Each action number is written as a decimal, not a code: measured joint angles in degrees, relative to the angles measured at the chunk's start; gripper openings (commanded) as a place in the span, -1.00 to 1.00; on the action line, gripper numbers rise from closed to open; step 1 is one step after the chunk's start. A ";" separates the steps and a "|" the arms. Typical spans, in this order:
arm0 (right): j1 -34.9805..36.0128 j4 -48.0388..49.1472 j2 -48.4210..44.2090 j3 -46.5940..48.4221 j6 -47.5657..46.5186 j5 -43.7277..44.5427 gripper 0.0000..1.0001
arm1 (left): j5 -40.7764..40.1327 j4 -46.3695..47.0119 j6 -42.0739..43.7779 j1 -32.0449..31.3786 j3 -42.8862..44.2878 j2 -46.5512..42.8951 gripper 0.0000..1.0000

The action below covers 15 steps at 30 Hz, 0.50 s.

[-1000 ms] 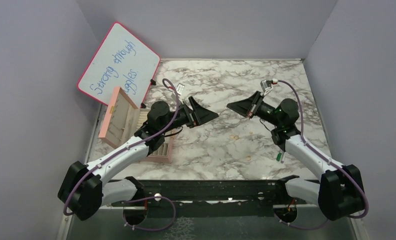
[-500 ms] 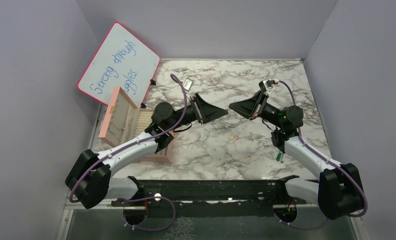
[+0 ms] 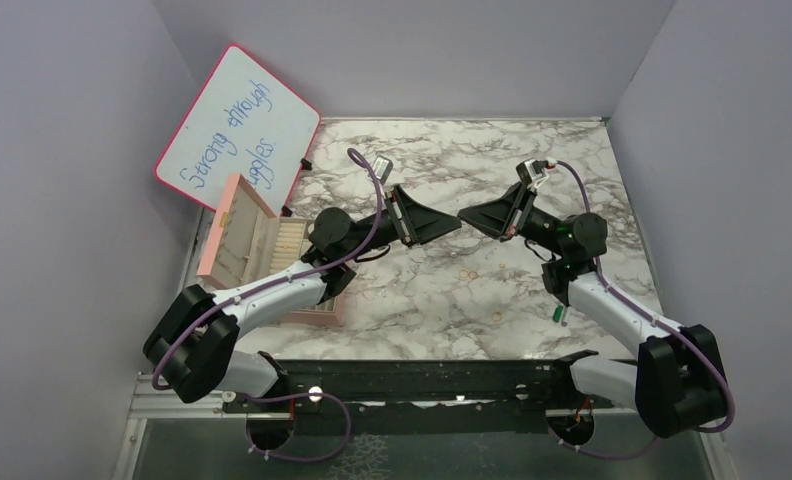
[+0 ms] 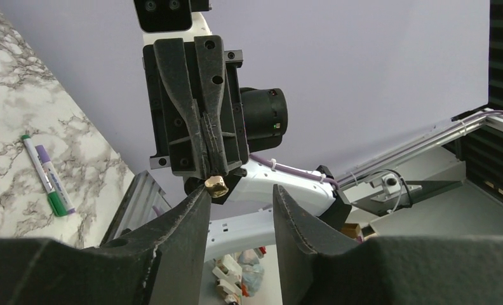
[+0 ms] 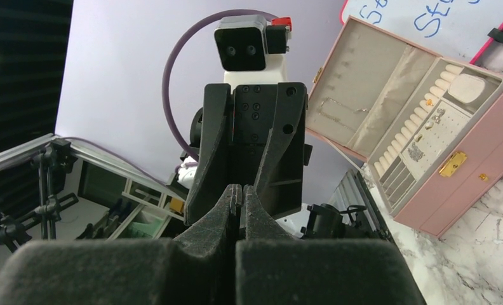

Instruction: Organize the mixed jewelry

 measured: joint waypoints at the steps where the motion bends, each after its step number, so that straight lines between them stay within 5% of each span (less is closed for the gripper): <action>1: 0.00 0.04 0.00 -0.07 0.00 -0.13 -0.98 | 0.00 0.13 -0.02 0.00 -0.02 0.00 -0.29; 7: 0.00 0.07 0.00 -0.11 -0.11 -0.24 -0.98 | -0.04 0.55 -0.28 -0.02 -0.02 0.00 -0.53; 15: 0.00 -0.07 0.00 -0.11 -0.59 -0.39 -0.98 | -0.09 0.13 0.17 0.00 -0.02 0.00 0.08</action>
